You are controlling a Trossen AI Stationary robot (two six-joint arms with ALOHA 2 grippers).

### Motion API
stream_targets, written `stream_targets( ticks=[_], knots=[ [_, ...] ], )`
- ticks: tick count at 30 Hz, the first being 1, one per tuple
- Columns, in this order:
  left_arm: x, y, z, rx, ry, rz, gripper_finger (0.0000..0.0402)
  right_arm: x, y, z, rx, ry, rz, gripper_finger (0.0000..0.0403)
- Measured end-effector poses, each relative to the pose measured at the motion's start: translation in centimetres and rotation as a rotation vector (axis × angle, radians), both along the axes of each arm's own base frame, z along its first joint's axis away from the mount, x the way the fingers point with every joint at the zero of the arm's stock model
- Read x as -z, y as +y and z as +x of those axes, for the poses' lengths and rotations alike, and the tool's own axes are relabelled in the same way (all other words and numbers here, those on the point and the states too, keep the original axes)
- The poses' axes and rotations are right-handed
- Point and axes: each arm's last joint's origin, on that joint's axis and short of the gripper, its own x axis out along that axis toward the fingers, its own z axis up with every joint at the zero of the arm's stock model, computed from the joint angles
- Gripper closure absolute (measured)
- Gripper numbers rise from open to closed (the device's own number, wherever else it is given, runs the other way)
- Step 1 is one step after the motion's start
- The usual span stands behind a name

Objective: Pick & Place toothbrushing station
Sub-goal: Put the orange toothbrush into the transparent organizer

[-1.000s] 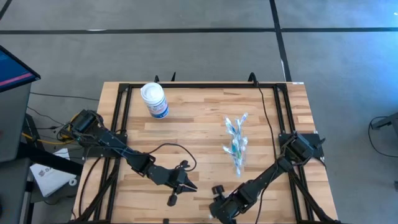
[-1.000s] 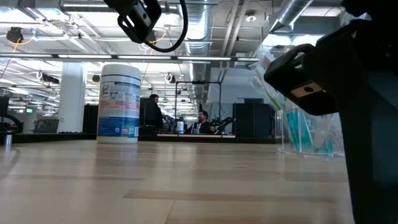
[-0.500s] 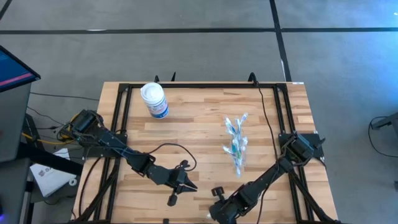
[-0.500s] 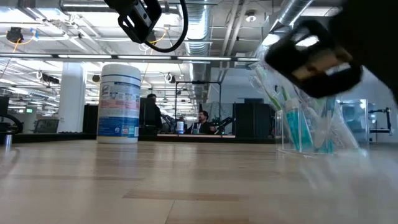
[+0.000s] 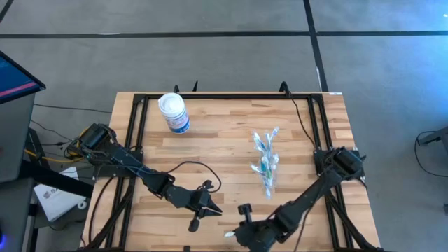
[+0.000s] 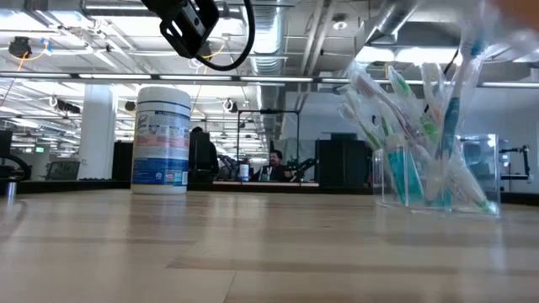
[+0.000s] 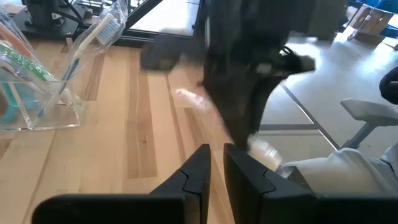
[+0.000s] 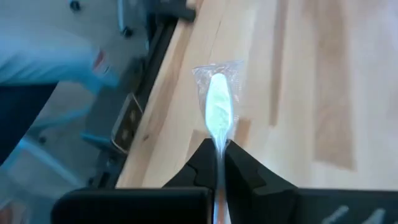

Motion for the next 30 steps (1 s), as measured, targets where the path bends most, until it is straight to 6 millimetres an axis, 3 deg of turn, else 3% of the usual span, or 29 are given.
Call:
stream_targets(
  ticks=[9,20,30],
  knots=[
    [0.0,0.0,0.0,0.000,0.000,0.000,0.0363,-3.4,1.4,-2.9,0.114,-0.196,-0.094,0.0401],
    [0.0,0.0,0.0,0.004,0.000,-0.001,0.0363,-5.1,2.1,-6.2,0.357,-0.400,-0.195,0.0401],
    [0.0,0.0,0.0,0.003,0.000,-0.001,0.0363,-6.3,2.1,-10.9,0.523,-0.622,-0.271,0.0401]
  ],
)
